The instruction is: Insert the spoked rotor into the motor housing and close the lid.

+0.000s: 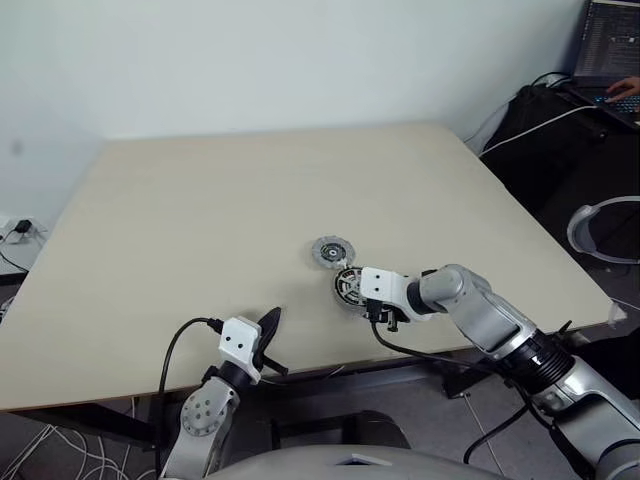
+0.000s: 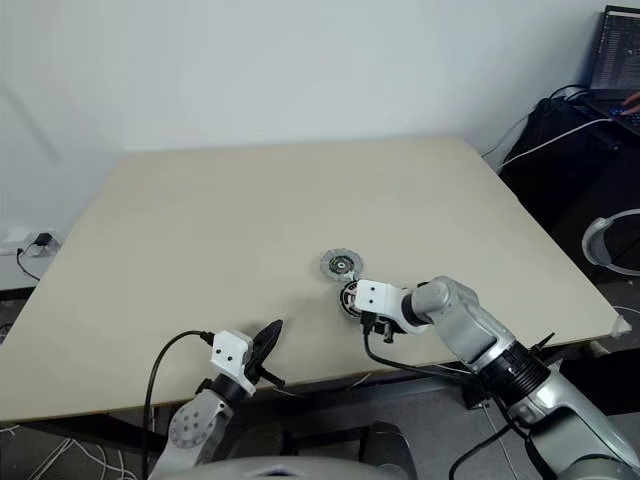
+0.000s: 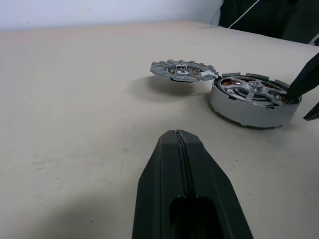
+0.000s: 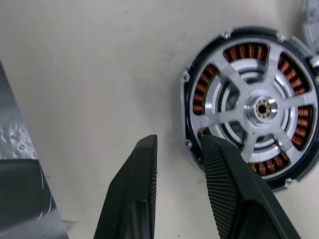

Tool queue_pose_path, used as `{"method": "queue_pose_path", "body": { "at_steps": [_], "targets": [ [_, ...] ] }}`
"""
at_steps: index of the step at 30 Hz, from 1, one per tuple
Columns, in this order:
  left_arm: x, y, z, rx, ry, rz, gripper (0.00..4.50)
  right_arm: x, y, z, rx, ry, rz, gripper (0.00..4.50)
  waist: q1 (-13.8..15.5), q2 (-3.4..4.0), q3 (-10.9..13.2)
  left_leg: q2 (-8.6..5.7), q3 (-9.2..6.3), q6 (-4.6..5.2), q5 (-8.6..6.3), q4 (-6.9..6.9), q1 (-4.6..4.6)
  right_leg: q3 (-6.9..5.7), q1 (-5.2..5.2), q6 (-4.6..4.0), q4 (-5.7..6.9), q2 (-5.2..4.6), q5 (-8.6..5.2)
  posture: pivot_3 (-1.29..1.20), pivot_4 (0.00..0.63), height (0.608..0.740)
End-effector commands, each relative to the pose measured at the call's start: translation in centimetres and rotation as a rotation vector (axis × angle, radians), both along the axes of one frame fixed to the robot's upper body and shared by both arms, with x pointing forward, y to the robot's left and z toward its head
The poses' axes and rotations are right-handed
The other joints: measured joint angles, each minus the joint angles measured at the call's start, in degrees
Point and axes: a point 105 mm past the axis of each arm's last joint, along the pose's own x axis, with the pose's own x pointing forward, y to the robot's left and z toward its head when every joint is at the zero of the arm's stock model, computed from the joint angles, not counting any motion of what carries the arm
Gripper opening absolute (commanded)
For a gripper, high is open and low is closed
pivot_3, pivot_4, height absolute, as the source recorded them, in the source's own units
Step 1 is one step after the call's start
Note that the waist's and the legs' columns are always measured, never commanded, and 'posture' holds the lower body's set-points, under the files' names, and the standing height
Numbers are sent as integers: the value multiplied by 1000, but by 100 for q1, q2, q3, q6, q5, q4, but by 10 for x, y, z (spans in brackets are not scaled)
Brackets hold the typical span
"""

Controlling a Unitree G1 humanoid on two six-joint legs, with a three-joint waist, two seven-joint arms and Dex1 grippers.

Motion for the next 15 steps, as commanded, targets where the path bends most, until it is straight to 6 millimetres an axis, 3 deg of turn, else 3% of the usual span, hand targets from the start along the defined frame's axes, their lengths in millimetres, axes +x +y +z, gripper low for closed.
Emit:
{"method": "queue_pose_path", "body": {
  "at_steps": [1, 6, 12, 15],
  "targets": [
    [3, 1, 6, 1, -40, 4, 0, 12, -1, 15, 8, -58, 3, 1504, 0, 0, 0, 0, 0, 0, 0, 0, 0, 0, 0, 0, 0, 0, 0, 0, 0, 740],
    [4, -1, 9, -3, -47, 3, 0, 10, -4, 5, -31, -34, 9, 1504, 2, 1, -2, 0, 0, 0, 0, 2, 0, 0, 2, 1, 0, 0, 0, 0, 0, 740],
    [4, -2, 16, -7, -55, 18, 0, 10, 5, 5, 21, -25, -1, 182, -7, -3, -16, 4, -2, -1, 0, 1, 3, -1, 3, 0, 2, 5, 0, 0, 0, 740],
    [5, -1, 19, -7, -57, 22, 0, 11, 7, 6, 28, -28, -3, 105, -4, -2, -18, 2, -1, -1, 0, 4, 6, 0, 7, 1, 3, 1, 1, 0, 0, 740]
  ]
}}
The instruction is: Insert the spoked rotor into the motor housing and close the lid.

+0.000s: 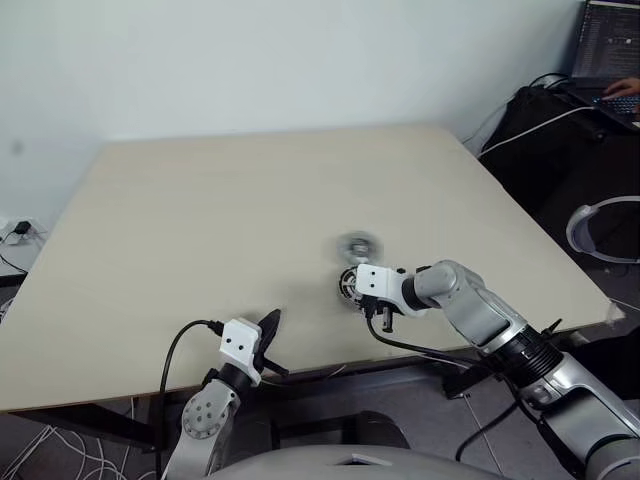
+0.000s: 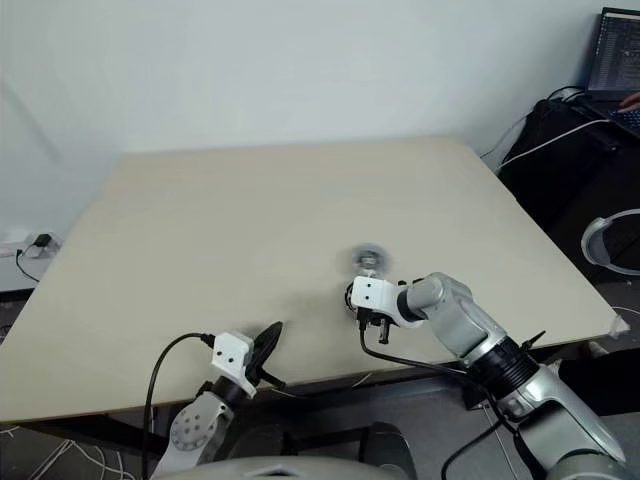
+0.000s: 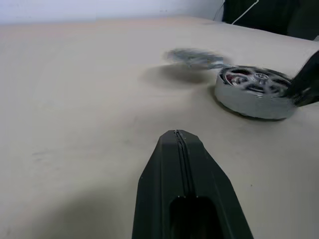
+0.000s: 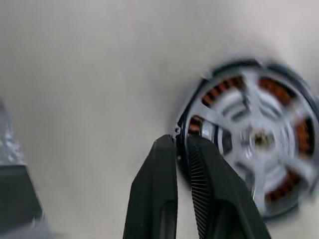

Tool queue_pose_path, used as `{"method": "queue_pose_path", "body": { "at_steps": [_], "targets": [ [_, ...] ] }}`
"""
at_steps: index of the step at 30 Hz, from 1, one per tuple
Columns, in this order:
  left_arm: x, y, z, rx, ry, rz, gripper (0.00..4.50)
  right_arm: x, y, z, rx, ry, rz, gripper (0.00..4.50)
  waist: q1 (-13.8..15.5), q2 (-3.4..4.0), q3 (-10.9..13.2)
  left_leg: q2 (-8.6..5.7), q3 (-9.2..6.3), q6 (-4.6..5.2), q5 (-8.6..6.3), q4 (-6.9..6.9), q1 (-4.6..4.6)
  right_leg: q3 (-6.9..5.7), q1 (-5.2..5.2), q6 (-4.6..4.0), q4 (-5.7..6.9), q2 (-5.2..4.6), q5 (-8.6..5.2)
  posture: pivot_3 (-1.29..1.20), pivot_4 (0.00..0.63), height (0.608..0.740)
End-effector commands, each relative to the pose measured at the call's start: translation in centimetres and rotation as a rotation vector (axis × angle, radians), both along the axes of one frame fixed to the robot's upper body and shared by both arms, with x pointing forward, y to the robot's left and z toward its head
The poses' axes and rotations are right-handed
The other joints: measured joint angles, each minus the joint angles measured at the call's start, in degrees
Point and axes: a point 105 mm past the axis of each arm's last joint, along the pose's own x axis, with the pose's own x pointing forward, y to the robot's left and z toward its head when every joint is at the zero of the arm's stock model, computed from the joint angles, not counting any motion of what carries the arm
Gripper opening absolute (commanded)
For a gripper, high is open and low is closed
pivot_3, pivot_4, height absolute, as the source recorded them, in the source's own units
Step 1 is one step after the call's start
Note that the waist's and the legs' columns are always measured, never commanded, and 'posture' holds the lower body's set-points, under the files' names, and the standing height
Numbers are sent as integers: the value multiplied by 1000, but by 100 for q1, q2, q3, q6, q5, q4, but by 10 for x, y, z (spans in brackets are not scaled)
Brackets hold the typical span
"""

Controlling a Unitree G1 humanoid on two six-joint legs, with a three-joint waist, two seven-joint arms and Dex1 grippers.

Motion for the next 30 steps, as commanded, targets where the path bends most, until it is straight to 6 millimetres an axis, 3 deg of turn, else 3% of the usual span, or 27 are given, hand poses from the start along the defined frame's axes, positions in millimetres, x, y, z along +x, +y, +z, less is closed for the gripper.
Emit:
{"method": "queue_pose_path", "body": {
  "at_steps": [1, 9, 16, 30],
  "targets": [
    [5, -2, 16, -7, -51, 2, 0, 6, -1, 6, 15, -25, -22, 105, -7, 1, 0, 0, 0, 0, 0, 1, 0, 0, 0, 1, 0, 0, 1, 0, 0, 740],
    [6, -4, 20, -10, -49, -1, 0, 0, 4, 14, 62, -2, -49, 104, 0, 1, 0, -1, 1, 0, 0, 1, -2, 1, -2, 0, 0, 0, 1, 0, 0, 740],
    [5, -10, 28, -17, -53, -5, 0, -16, 25, 26, 182, 103, -111, 104, 21, 2, 0, 0, -2, 0, 0, -1, -13, 0, -14, -3, 0, 2, 0, 0, 0, 740],
    [6, -10, 37, -12, -50, -5, 0, 2, 49, 15, 278, 206, -489, 104, -68, -1, -2, 3, -5, -2, 0, 1, 1, -1, -4, -9, 6, 4, 7, 0, 0, 740]
  ]
}}
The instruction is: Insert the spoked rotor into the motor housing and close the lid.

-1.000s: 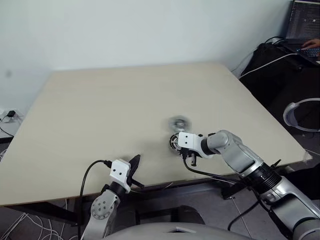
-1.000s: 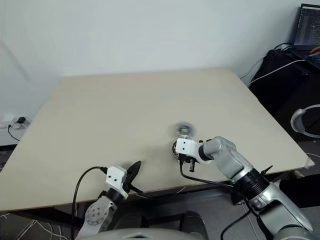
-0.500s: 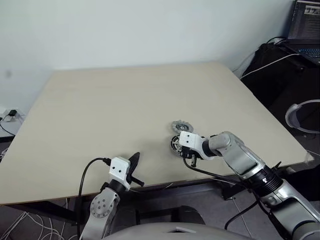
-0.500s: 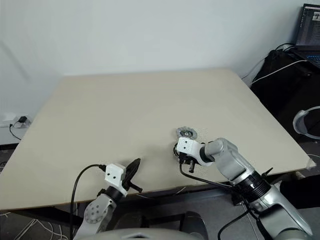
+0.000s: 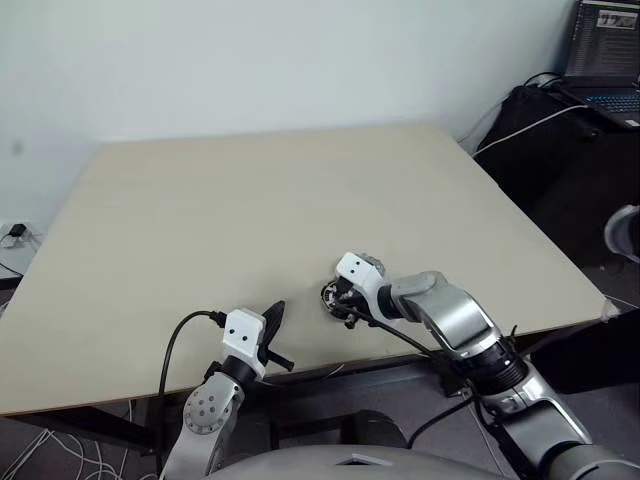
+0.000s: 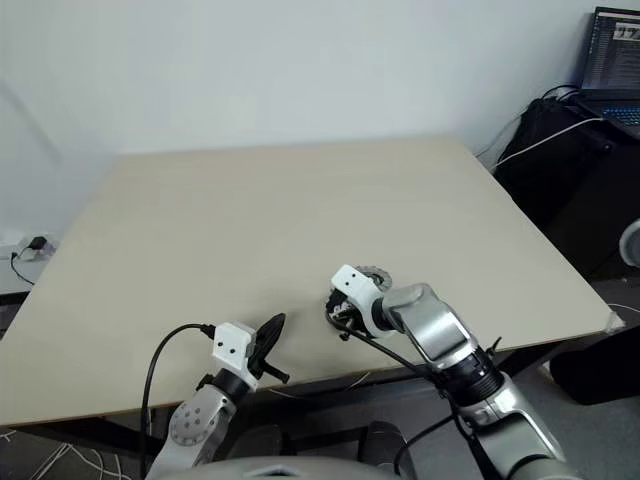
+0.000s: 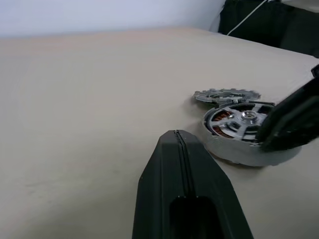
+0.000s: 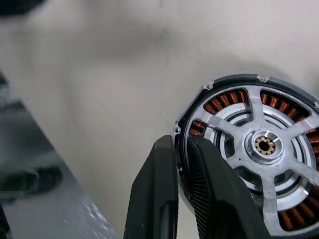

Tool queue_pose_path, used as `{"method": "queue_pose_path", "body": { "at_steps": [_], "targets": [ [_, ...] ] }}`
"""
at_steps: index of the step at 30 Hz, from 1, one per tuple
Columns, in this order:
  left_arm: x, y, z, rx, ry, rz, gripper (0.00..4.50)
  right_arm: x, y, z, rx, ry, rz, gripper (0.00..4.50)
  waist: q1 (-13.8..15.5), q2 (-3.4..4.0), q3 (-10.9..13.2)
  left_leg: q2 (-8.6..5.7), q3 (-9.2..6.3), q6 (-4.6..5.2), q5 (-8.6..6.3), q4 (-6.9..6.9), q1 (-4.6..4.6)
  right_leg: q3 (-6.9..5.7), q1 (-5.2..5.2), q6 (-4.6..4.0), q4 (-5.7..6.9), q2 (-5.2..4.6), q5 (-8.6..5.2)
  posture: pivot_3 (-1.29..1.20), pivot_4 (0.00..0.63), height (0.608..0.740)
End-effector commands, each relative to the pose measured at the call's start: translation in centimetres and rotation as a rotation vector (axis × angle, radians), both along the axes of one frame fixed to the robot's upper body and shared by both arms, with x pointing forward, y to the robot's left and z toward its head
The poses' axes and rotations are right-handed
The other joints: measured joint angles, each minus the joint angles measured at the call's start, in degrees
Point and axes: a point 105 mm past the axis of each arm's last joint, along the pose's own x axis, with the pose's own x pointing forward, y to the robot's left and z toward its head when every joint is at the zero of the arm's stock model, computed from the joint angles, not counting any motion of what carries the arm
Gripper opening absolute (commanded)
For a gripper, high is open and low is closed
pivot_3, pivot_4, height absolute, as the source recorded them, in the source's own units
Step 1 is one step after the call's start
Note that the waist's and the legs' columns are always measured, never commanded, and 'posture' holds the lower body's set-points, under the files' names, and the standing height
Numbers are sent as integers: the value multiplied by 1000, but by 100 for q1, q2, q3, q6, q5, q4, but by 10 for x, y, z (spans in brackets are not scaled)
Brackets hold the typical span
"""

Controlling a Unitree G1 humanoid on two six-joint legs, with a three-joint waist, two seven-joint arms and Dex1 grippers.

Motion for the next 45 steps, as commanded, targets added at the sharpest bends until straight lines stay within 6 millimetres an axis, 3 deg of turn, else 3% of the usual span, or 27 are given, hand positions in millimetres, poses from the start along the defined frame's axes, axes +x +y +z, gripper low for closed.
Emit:
{"method": "queue_pose_path", "body": {
  "at_steps": [1, 8, 14, 21, 25, 37, 45],
  "targets": [
    [4, -1, 16, -11, -61, -3, 0, 16, -3, 6, 0, -26, -118, 104, 0, 0, 0, 0, 1, -4, -2, 0, 7, 0, 5, -1, 0, 0, 2, 0, 0, 740],
    [5, 2, 13, -5, -55, -5, 0, 20, 4, 8, 31, -39, -144, 104, -4, 8, 7, 0, 1, -30, -16, 0, 53, -22, 6, 3, -2, -17, 8, 0, 0, 740],
    [4, 5, 5, -1, -45, -10, 0, 22, 8, 16, 61, -71, -145, 1941, 6, 21, 16, 1, 6, -29, -16, 0, 54, -24, -10, 5, -3, -20, 10, 0, 0, 740],
    [3, 5, -4, 0, -43, -18, 0, 24, 6, 31, 16, -209, -25, 1941, 21, 18, 16, -15, -6, -11, -29, -7, 41, -18, -17, -14, -9, -17, 30, 0, 0, 740],
    [5, 4, -4, -1, -45, -17, 0, 16, -3, 40, -53, -340, 198, 1941, 21, 16, 15, -15, -7, -10, -46, -10, 25, -16, -10, -21, -12, -9, 15, 0, 0, 740],
    [5, 3, 0, -5, -50, -20, 0, -15, -38, 25, -302, -367, 680, 1941, 20, -5, 29, -13, -9, -18, -58, -6, 53, -18, -10, -7, -16, -11, 3, 0, 0, 740],
    [5, 3, 1, -7, -52, -17, 0, -12, -34, 19, -340, -425, 790, 1941, 33, -11, 32, -13, -8, -17, -58, -5, 52, -17, -10, -7, -16, -9, 3, 0, 0, 740]
  ]
}}
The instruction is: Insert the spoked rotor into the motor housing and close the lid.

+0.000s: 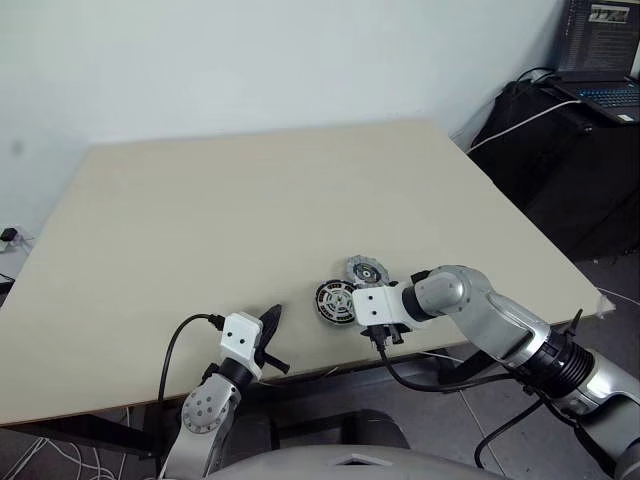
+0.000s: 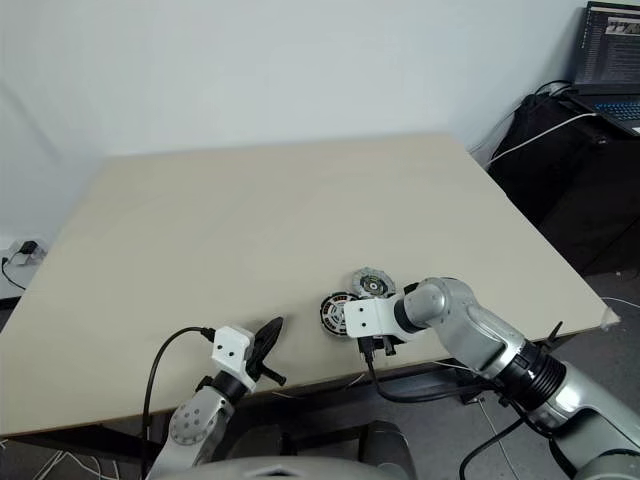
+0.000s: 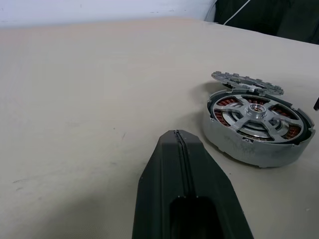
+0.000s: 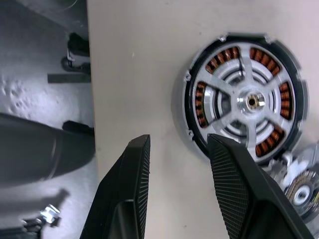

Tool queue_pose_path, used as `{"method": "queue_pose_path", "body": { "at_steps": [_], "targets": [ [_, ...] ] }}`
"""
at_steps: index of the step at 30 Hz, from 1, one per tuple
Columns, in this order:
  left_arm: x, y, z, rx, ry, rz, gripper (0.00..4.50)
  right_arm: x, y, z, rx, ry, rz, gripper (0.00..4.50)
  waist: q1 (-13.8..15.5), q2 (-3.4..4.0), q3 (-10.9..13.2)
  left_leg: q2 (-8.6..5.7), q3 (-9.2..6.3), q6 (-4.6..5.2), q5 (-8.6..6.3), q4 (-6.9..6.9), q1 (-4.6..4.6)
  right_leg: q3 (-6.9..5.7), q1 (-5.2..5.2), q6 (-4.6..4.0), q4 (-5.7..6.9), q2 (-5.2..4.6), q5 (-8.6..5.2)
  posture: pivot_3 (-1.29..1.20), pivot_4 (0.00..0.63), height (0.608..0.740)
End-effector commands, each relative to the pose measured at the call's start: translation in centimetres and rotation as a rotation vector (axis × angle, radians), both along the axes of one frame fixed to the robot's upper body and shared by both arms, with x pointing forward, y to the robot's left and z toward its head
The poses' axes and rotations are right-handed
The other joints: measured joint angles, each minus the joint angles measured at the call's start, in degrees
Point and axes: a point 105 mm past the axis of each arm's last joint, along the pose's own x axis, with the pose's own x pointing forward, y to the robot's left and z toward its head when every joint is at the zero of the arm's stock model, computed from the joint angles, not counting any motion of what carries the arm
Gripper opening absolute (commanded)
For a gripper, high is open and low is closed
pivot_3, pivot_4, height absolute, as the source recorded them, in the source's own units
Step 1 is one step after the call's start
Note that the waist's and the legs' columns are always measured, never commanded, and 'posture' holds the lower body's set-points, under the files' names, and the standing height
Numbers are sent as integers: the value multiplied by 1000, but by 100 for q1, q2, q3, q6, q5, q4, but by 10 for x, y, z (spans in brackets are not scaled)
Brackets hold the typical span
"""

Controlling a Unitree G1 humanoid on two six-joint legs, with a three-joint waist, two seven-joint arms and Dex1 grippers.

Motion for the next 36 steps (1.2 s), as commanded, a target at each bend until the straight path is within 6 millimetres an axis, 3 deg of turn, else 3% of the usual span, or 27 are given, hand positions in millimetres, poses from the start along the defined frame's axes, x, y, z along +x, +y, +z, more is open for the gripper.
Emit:
{"method": "queue_pose_path", "body": {
  "at_steps": [1, 17, 20, 24, 30, 36],
  "targets": [
    [4, -3, 16, -17, -58, -6, 0, 8, 5, 8, 1, -55, 42, 1941, 1, -2, 1, 0, 0, 0, 0, 1, 0, 0, 1, 0, 0, 0, 0, 0, 0, 740],
    [1, -7, 19, -29, -54, -4, 0, 16, 11, -7, -16, -29, 47, 1941, 5, -3, 2, 0, 1, 1, 1, 4, 0, 0, 2, -1, 3, 1, 1, 0, 0, 740],
    [2, -7, 22, -28, -58, -3, 0, 17, 8, -9, -23, -18, 36, 1346, 4, -2, 1, 0, 1, 1, 1, 4, 1, 0, 2, -1, 4, 1, 1, 0, 0, 740],
    [2, -10, 28, -30, -62, -6, 0, 17, 8, -11, -20, -12, 27, 81, 5, -8, -1, 1, -1, 0, 1, 5, 2, 0, 4, -1, 4, 3, 1, 0, 0, 740],
    [3, -13, 36, -31, -63, -9, 0, 17, 10, -7, 12, -14, 0, 69, 4, -7, -1, 1, 0, 0, 1, 8, 3, 1, 5, 0, 7, 2, 1, 0, 0, 740],
    [2, -12, 38, -32, -58, -8, 0, 13, 23, 6, 142, 86, -155, 69, 5, -7, -1, 1, 0, 1, 1, 8, 1, 2, 4, -1, 8, 3, 2, 0, 0, 740]
  ]
}}
